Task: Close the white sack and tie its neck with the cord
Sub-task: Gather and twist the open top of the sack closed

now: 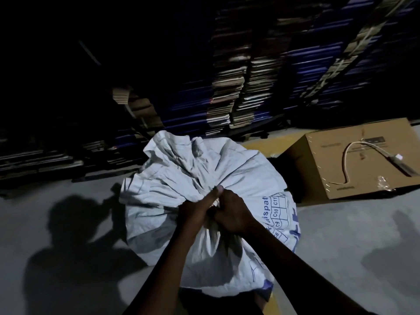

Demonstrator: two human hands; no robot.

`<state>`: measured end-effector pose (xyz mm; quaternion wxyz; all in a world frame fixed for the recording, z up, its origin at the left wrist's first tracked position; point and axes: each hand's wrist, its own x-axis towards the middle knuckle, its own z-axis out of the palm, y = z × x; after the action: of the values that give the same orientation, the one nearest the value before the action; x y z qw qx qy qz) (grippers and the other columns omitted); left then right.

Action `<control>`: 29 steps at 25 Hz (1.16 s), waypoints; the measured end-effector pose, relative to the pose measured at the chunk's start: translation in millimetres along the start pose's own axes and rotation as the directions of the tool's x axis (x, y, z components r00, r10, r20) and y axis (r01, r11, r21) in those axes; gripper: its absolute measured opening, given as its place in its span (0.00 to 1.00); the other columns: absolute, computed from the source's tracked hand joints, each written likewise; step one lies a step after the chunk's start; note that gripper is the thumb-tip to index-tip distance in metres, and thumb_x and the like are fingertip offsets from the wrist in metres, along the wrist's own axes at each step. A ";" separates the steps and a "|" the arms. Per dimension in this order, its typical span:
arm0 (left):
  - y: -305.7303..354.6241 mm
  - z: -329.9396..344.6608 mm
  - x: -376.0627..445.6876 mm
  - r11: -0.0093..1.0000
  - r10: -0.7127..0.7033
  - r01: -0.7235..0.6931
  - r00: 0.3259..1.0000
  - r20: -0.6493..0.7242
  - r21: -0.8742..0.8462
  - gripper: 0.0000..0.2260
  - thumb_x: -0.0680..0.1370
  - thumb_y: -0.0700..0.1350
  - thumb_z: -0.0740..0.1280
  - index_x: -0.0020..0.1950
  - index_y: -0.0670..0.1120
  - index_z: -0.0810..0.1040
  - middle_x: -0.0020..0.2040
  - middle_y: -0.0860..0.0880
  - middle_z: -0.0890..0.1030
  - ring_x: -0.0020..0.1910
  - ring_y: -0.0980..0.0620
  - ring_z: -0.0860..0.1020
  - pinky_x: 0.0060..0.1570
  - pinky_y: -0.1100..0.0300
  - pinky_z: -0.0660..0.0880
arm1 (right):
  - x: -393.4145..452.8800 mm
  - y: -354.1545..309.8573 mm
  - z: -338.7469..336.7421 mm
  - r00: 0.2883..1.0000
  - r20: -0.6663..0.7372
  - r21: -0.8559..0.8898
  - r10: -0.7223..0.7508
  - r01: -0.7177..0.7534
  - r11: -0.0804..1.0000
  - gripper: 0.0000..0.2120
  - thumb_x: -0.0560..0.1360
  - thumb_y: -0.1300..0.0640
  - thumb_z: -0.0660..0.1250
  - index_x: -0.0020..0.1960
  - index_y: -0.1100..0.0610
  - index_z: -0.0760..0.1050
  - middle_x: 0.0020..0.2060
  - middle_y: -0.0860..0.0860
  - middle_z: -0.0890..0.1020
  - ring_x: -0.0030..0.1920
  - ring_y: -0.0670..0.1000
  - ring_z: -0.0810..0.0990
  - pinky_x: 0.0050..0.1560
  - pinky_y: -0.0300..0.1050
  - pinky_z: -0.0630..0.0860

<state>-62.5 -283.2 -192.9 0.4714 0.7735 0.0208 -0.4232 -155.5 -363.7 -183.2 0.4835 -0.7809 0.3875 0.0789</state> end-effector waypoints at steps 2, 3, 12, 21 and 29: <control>2.1 11.8 8.3 0.995 -0.017 0.013 0.999 -0.034 -0.101 0.19 0.62 0.53 0.83 0.51 0.52 0.87 0.50 0.56 0.88 0.53 0.55 0.86 0.51 0.58 0.82 | -2.2 -1.3 -1.6 0.998 0.062 -0.030 -0.002 0.004 1.000 0.12 0.77 0.55 0.67 0.58 0.58 0.73 0.49 0.55 0.82 0.52 0.58 0.82 0.49 0.50 0.75; 4.0 16.2 12.9 0.992 -0.049 0.045 0.998 -0.035 -0.117 0.20 0.64 0.48 0.84 0.54 0.49 0.86 0.50 0.53 0.89 0.51 0.53 0.87 0.44 0.59 0.82 | -5.6 -2.2 -2.5 0.998 0.065 -0.005 0.002 -0.002 1.000 0.15 0.77 0.55 0.67 0.61 0.57 0.72 0.49 0.53 0.82 0.51 0.55 0.82 0.51 0.50 0.77; 2.4 31.3 28.6 0.977 -0.116 0.100 0.990 -0.075 -0.190 0.15 0.65 0.44 0.77 0.40 0.31 0.83 0.36 0.41 0.84 0.35 0.46 0.82 0.36 0.59 0.77 | -54.5 14.7 -23.3 0.966 -0.205 0.147 -0.156 0.188 0.971 0.27 0.71 0.62 0.76 0.68 0.52 0.76 0.57 0.49 0.81 0.56 0.38 0.76 0.56 0.17 0.62; 4.8 43.7 21.7 0.980 -0.086 0.045 0.974 -0.209 -0.193 0.16 0.57 0.45 0.77 0.35 0.34 0.83 0.38 0.40 0.87 0.33 0.48 0.82 0.41 0.51 0.82 | -79.5 72.2 -57.0 0.966 -0.260 0.176 0.005 0.042 0.983 0.31 0.72 0.42 0.73 0.73 0.48 0.74 0.70 0.41 0.77 0.70 0.37 0.72 0.71 0.31 0.67; 7.2 65.7 11.0 0.998 -0.054 0.063 0.948 -0.313 0.019 0.12 0.63 0.48 0.76 0.29 0.42 0.77 0.29 0.53 0.81 0.34 0.53 0.82 0.39 0.54 0.81 | -92.7 86.1 -77.6 0.954 -0.296 0.209 -0.055 0.121 0.970 0.32 0.72 0.44 0.73 0.74 0.50 0.74 0.71 0.41 0.77 0.71 0.37 0.72 0.69 0.25 0.64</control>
<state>-94.0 -340.3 -208.2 0.4380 0.8365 0.1120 -0.3096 -297.4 -397.9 -156.5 0.5103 -0.7409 0.4247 -0.1015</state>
